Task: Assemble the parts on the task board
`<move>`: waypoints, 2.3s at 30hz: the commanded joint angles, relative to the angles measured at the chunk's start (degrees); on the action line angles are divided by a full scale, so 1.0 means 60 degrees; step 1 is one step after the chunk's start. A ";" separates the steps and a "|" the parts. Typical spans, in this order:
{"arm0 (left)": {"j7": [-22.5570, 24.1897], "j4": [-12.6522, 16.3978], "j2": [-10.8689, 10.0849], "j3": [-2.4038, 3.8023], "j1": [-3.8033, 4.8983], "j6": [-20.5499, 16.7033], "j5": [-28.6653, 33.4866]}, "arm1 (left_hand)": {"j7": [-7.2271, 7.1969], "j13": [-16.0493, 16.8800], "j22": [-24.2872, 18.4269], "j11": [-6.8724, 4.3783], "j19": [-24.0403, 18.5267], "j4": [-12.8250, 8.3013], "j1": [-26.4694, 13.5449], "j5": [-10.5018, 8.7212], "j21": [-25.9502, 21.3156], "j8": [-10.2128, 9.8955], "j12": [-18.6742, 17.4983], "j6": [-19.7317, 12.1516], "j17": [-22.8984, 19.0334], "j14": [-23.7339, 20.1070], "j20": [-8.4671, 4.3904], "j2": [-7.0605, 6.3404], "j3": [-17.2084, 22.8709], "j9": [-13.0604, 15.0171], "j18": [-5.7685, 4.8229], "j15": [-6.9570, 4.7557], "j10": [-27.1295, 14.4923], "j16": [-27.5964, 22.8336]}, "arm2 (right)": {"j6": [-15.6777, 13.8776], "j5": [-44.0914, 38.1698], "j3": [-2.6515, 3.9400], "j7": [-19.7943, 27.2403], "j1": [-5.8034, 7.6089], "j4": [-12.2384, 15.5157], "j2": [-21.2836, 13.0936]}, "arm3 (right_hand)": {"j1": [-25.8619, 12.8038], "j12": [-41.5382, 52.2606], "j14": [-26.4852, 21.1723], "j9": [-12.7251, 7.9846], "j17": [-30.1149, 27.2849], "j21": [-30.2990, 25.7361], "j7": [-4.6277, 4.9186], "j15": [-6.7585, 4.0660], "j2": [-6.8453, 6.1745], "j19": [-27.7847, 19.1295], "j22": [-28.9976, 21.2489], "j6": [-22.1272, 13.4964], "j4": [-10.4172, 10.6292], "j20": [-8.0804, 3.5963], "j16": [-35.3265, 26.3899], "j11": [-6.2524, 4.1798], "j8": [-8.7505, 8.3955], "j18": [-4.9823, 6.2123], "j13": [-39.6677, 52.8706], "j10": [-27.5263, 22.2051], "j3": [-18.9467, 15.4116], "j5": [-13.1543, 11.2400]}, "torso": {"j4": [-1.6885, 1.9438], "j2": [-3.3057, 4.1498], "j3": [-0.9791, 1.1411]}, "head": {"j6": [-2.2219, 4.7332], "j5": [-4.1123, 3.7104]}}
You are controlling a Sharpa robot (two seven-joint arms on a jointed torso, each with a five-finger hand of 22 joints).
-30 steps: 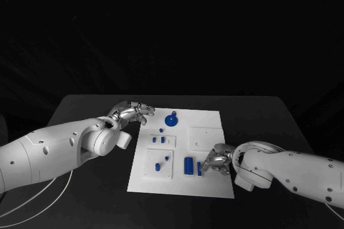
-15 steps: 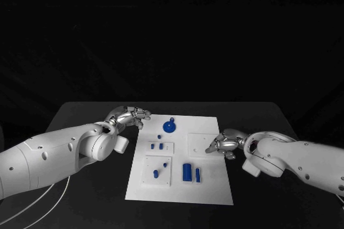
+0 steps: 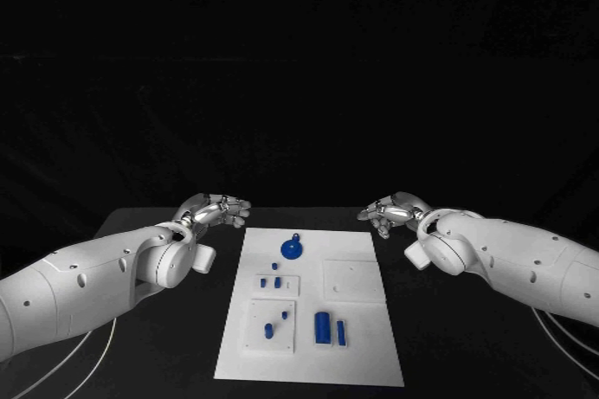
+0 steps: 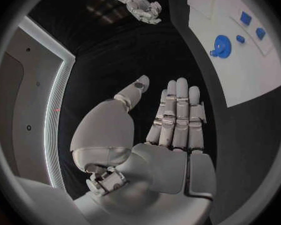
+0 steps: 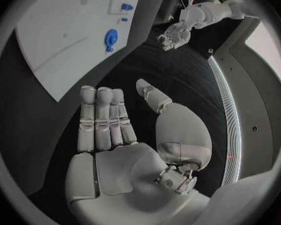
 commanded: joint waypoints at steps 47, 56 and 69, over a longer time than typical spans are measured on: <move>0.2054 0.3739 -0.0586 0.1182 -0.1830 -0.4404 0.1245 | -0.1641 -0.1727 -1.1253 -0.1040 -0.6690 0.2301 -0.9751 -0.0619 -0.5932 -0.2840 -0.0731 -0.8058 -0.3196 -0.8660 0.0180 0.1031 -0.4864 -0.4727 -0.0513 -0.0820 -1.1731 -0.6491 | -0.4292 0.4724 0.0667 0.3868 -0.1553 0.4039 -0.0812 | -0.8210 -0.6702 -1.0548 -0.5296 -0.8912 -0.7755 -0.1448 0.0487 0.1237 -0.9562 -1.1261 -0.8692 0.2753 -0.0067 -0.8485 -0.0460 -0.2296 -0.1864 -1.0151 -0.9723 -0.6086 -0.1444 | -0.0006 -0.1316 0.0230 | -0.0214 0.0152; 0.2148 0.4133 -0.0696 0.1268 -0.1981 -0.4742 0.1260 | -0.1641 -0.1727 -1.1253 -0.1040 -0.6690 0.2301 -0.9751 -0.0619 -0.5932 -0.2840 -0.0731 -0.8058 -0.3196 -0.8660 0.0180 0.1031 -0.4864 -0.4727 -0.0513 -0.0820 -1.1731 -0.6491 | -0.5211 0.5242 0.0587 0.4292 -0.1714 0.5163 -0.1177 | -0.8210 -0.6702 -1.0548 -0.5296 -0.8912 -0.7755 -0.1448 0.0487 0.1237 -0.9562 -1.1261 -0.8692 0.2753 -0.0067 -0.8485 -0.0460 -0.2296 -0.1864 -1.0151 -0.9723 -0.6086 -0.1444 | -0.0006 -0.1316 0.0230 | -0.0214 0.0152; 0.2148 0.4133 -0.0696 0.1268 -0.1981 -0.4742 0.1260 | -0.1641 -0.1727 -1.1253 -0.1040 -0.6690 0.2301 -0.9751 -0.0619 -0.5932 -0.2840 -0.0731 -0.8058 -0.3196 -0.8660 0.0180 0.1031 -0.4864 -0.4727 -0.0513 -0.0820 -1.1731 -0.6491 | -0.5232 0.5254 0.0586 0.4301 -0.1718 0.5189 -0.1185 | -0.8210 -0.6702 -1.0548 -0.5296 -0.8912 -0.7755 -0.1448 0.0487 0.1237 -0.9562 -1.1261 -0.8692 0.2753 -0.0067 -0.8485 -0.0460 -0.2296 -0.1864 -1.0151 -0.9723 -0.6086 -0.1444 | -0.0006 -0.1316 0.0230 | -0.0214 0.0152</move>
